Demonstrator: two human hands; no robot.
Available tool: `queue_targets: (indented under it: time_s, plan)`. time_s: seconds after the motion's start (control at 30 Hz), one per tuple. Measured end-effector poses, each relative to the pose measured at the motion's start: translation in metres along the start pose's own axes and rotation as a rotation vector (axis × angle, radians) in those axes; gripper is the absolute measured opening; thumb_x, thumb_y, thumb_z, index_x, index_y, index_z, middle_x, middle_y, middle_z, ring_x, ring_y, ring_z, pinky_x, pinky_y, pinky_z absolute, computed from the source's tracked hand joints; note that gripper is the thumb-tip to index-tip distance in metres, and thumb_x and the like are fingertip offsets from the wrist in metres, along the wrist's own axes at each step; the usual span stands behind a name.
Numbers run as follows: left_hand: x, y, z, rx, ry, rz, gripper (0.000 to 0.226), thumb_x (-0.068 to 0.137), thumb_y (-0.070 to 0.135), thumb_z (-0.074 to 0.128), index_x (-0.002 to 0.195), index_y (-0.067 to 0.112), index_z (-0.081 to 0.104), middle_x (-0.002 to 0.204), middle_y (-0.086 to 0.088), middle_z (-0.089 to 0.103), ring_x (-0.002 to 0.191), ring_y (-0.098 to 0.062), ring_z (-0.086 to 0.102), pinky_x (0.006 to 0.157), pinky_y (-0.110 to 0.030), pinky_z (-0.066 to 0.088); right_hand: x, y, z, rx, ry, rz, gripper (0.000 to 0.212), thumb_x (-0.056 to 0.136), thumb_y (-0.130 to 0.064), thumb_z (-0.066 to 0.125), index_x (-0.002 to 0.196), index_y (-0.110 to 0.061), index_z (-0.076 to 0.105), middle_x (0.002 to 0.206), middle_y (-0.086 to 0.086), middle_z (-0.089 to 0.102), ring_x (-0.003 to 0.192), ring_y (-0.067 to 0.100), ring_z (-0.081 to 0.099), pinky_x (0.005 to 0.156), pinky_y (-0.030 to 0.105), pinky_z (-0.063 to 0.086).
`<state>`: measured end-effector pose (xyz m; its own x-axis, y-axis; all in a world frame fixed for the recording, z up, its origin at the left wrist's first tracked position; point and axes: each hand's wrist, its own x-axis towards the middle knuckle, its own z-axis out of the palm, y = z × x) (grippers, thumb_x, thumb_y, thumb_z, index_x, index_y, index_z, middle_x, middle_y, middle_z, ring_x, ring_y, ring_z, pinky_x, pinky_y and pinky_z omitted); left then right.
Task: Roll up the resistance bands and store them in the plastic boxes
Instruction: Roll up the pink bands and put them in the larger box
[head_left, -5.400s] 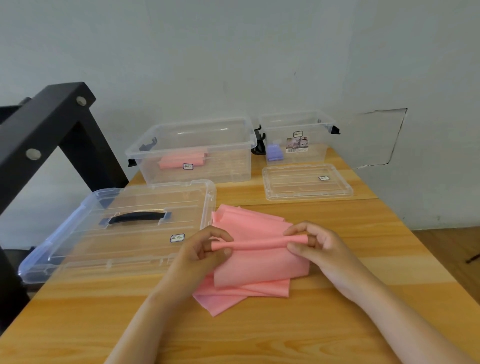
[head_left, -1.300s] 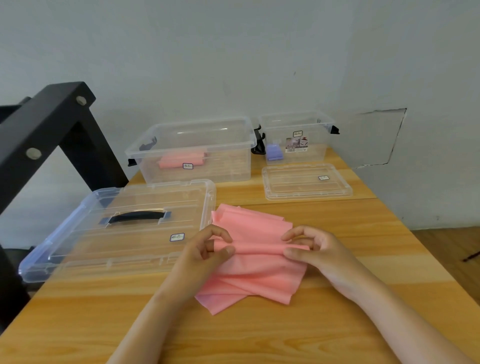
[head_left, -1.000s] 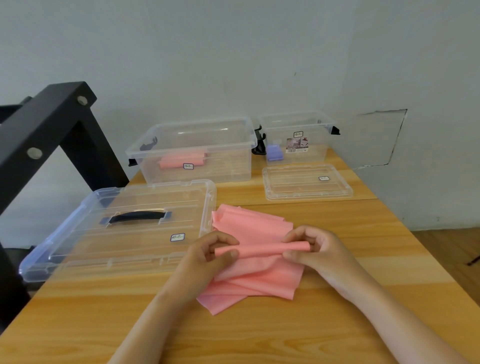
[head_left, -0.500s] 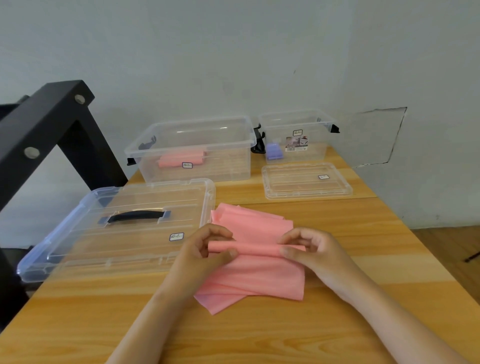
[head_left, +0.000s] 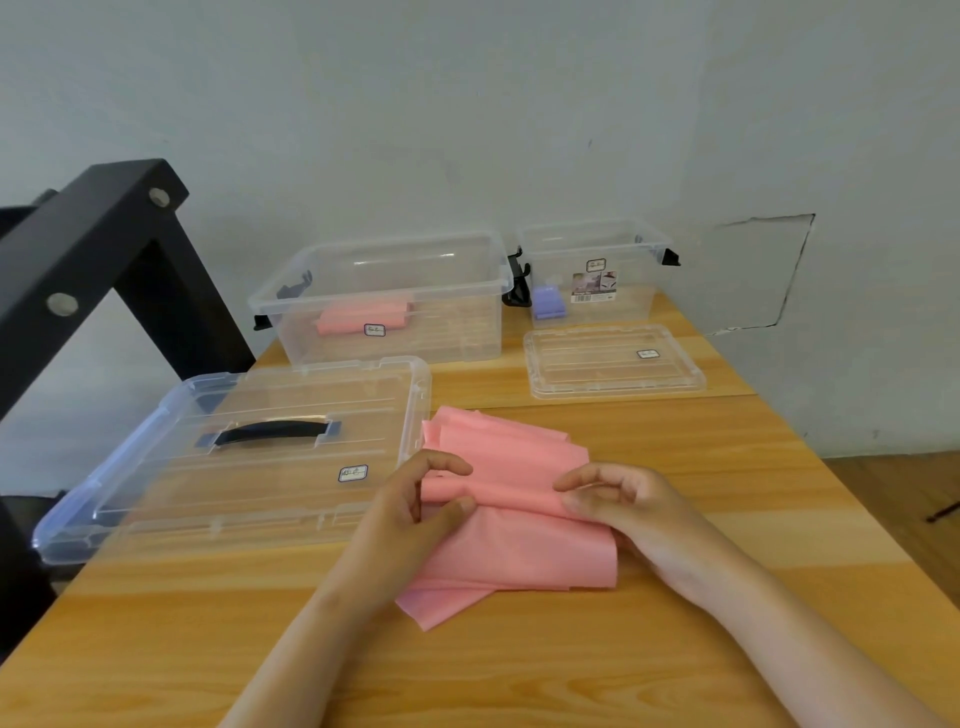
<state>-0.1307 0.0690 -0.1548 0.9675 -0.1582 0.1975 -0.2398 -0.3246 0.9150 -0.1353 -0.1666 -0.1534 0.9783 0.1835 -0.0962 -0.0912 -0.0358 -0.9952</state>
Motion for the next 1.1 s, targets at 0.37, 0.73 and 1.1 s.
queue_targets:
  time_s: [0.37,0.73,1.1]
  plan:
    - [0.000,0.005,0.000,-0.070,-0.053,-0.011,0.018,0.081,0.006,0.073,0.092,0.012,0.059,0.062,0.011,0.055,0.057,-0.006,0.039,0.052,-0.015,0.031,-0.002,-0.001,0.002,-0.061,0.040,-0.101,0.015,0.077,-0.013,0.076,0.089,-0.021,0.072,0.081,-0.011,0.069,0.078,0.003,0.062,0.067,0.012,0.043]
    - [-0.001,0.006,-0.001,-0.113,-0.114,0.026,0.013,0.088,0.023,0.064,0.090,0.010,0.064,0.080,0.006,0.059,0.073,-0.005,0.051,0.066,-0.013,0.038,-0.002,0.000,0.002,-0.073,0.095,-0.172,0.021,0.075,-0.002,0.077,0.082,-0.020,0.071,0.092,-0.006,0.072,0.087,0.006,0.064,0.072,0.013,0.047]
    - [0.001,-0.002,-0.001,0.018,-0.144,-0.019,0.013,0.085,0.043,0.065,0.093,0.033,0.065,0.086,0.002,0.059,0.071,-0.004,0.049,0.063,-0.015,0.037,-0.002,-0.001,0.001,-0.112,0.100,-0.147,0.014,0.077,-0.010,0.076,0.085,-0.021,0.072,0.093,-0.004,0.071,0.087,0.008,0.065,0.072,0.014,0.046]
